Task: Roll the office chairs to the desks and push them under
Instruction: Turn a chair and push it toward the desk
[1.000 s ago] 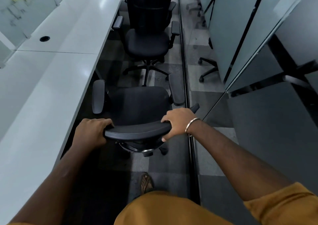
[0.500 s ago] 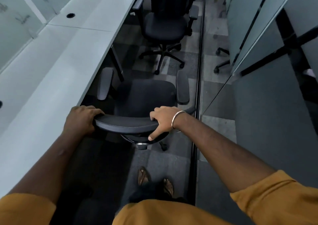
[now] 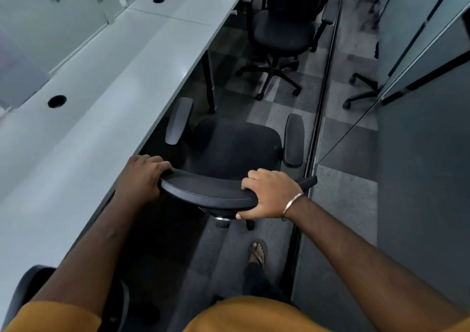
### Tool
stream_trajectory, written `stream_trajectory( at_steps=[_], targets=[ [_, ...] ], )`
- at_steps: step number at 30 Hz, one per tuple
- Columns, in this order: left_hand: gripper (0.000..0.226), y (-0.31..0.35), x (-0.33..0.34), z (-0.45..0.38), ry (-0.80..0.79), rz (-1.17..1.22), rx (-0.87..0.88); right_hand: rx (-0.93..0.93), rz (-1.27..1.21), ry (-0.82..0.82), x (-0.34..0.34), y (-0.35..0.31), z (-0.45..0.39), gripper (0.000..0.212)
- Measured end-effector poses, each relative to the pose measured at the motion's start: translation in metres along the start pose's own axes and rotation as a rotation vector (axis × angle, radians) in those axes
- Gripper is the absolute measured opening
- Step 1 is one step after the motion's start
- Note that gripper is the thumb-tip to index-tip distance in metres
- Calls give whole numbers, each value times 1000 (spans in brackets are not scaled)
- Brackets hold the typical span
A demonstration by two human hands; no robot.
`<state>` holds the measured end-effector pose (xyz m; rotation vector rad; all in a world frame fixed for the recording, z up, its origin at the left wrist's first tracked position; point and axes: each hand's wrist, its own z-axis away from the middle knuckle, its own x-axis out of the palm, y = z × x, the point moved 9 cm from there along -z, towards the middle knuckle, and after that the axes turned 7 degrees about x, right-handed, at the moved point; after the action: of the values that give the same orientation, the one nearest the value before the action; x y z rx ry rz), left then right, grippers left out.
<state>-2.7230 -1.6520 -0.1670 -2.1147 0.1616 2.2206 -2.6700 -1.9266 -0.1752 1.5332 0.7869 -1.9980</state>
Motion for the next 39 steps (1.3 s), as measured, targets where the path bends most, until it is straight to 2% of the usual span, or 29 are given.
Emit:
stream_trajectory(
  at_steps=[3,7,10,12,17,24,31,34,39],
  targets=[
    [51,8,1,49,37,-12,-20,-29,-57,216,-4,-31,37,78],
    [47,23,1,110,61,5,-86,42,-306,332,-12,-43,68,62],
    [46,38,4,150,46,3,-133,118,-332,483,-14,-46,90,58],
    [47,47,7,169,5,-3,-172,160,-339,482,-12,-45,99,56],
    [44,68,10,181,-129,7,-171,246,-257,338,-11,-27,84,55],
    [47,119,7,151,-177,26,-130,325,-248,402,-20,49,44,57],
    [51,153,15,114,-141,68,-195,331,-299,481,-32,87,12,45],
    [49,159,13,96,-114,42,-189,233,-344,482,-26,75,9,43],
    [49,154,14,66,-100,24,-261,83,-273,569,-28,51,8,29]
  ],
)
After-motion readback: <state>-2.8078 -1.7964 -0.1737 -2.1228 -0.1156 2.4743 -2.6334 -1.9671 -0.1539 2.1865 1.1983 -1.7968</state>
